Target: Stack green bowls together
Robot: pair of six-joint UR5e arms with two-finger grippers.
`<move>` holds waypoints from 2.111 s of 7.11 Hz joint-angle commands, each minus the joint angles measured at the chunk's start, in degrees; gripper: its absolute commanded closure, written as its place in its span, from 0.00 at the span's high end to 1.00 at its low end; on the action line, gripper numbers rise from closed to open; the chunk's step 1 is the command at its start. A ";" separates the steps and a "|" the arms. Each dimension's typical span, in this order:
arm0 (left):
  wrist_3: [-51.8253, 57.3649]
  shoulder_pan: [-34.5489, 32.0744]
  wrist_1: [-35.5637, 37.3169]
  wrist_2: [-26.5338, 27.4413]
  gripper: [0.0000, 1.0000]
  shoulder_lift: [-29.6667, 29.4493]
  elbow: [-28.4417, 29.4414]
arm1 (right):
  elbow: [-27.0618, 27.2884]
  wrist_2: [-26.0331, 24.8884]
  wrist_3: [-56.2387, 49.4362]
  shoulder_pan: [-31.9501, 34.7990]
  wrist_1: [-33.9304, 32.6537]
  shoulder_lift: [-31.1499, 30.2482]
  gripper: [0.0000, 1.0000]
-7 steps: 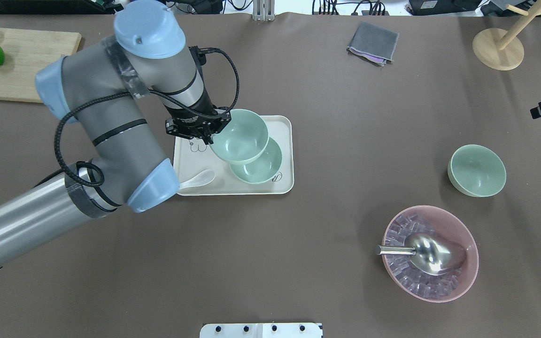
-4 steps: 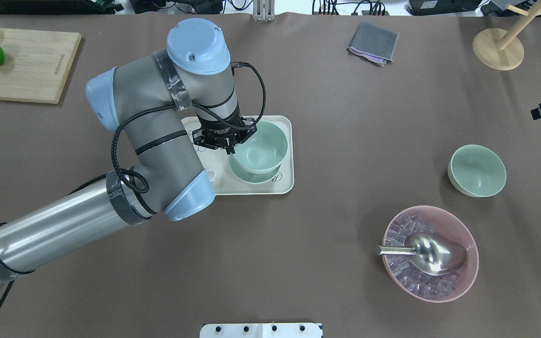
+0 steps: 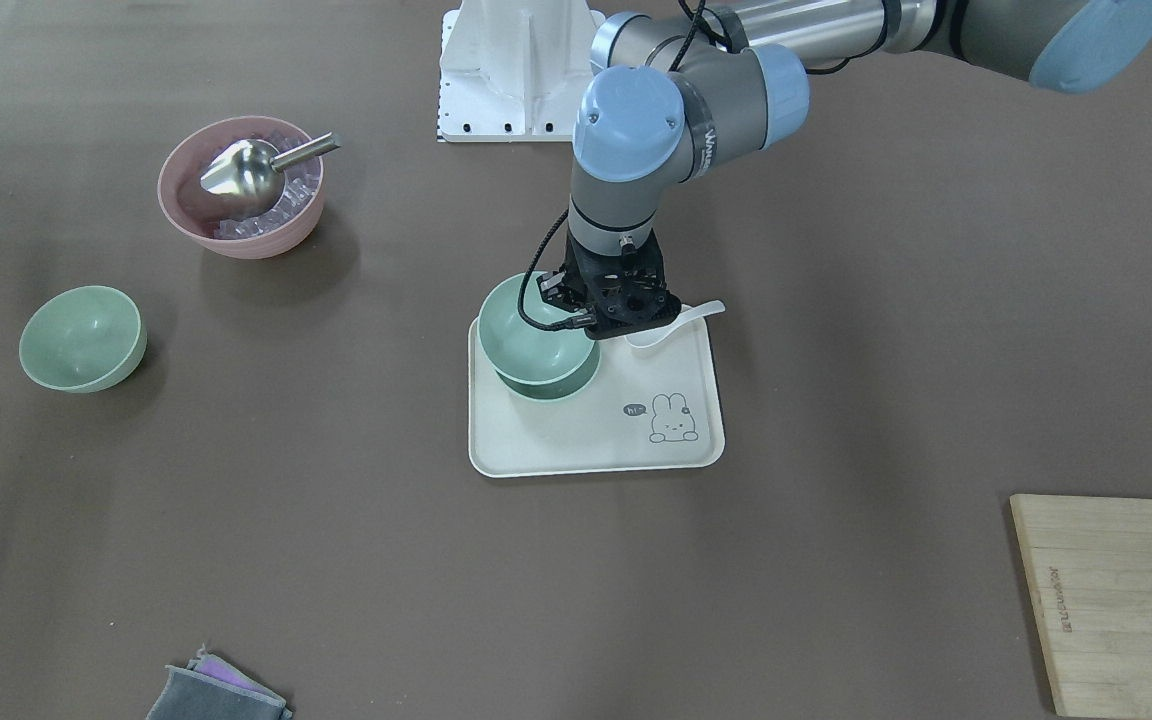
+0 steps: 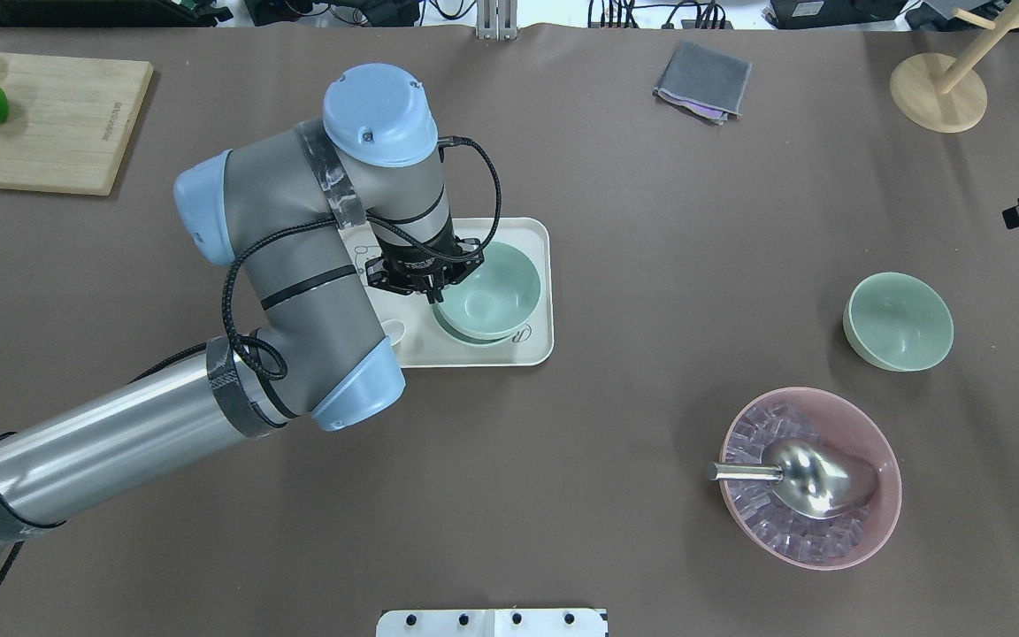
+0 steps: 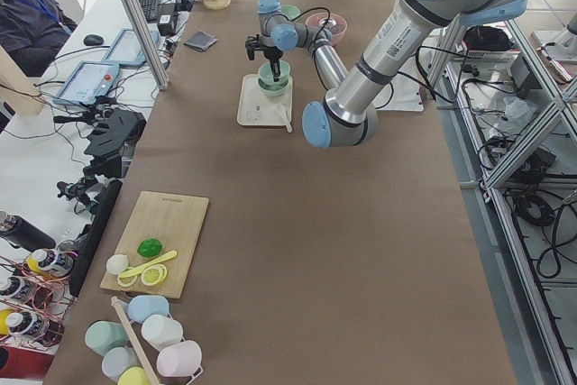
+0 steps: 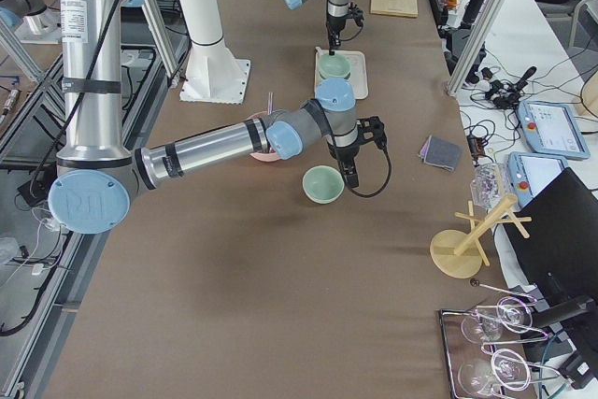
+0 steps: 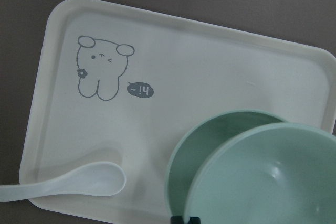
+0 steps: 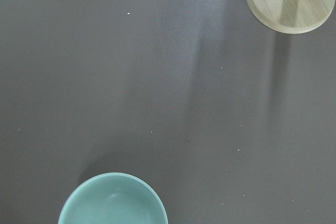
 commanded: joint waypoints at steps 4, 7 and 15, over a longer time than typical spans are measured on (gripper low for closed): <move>0.06 0.26 -2.77 0.28 0.00 0.90 0.66 | 0.00 -0.07 0.00 0.00 0.07 0.08 1.00; 0.06 0.26 -6.37 0.54 0.00 0.90 3.21 | 0.00 -0.07 0.00 0.00 -0.02 0.08 1.00; 0.15 0.26 -7.69 1.16 0.00 1.95 3.30 | 0.00 -0.07 0.09 0.00 -0.02 0.08 1.00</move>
